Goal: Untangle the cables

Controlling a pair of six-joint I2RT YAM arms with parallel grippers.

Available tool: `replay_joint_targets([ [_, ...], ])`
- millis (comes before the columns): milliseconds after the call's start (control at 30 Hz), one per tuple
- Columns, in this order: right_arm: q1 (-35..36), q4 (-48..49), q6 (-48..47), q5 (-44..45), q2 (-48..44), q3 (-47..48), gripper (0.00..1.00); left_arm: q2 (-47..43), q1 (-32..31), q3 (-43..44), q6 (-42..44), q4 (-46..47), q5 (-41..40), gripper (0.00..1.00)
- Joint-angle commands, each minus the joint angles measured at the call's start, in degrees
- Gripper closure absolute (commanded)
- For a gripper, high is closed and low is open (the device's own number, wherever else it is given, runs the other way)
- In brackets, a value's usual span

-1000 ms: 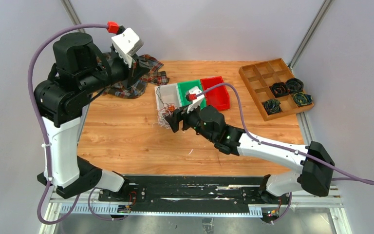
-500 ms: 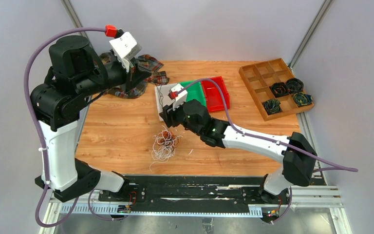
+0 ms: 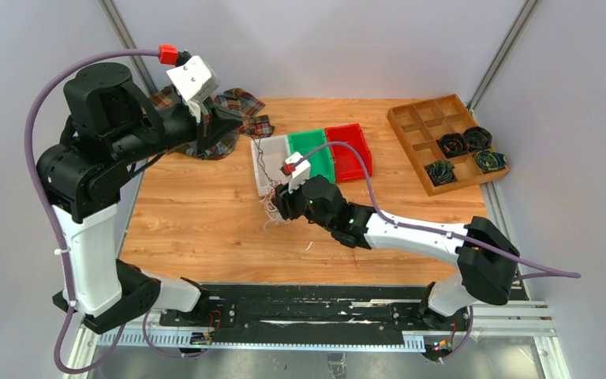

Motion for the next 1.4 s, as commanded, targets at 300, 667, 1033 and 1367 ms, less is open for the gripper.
replay_joint_targets([
  [300, -0.94, 6.14, 3.83, 0.96, 8.19, 4.32, 0.59, -0.28, -0.26, 3.04, -3.62, 0.93, 4.6, 1.0],
  [667, -0.93, 10.61, 10.33, 3.02, 12.86, 0.61, 0.57, 2.12, -0.26, 13.89, -8.29, 1.64, 6.8, 1.0],
  [1033, -0.94, 17.31, 17.62, 4.02, 14.21, -10.69, 0.59, -3.83, -0.26, 11.11, -4.33, 22.44, -4.55, 1.0],
  [1367, -0.61, 14.97, 20.25, 4.0, 12.27, -15.29, 0.51, -6.36, -0.26, 7.28, 3.18, 44.68, -16.35, 1.0],
])
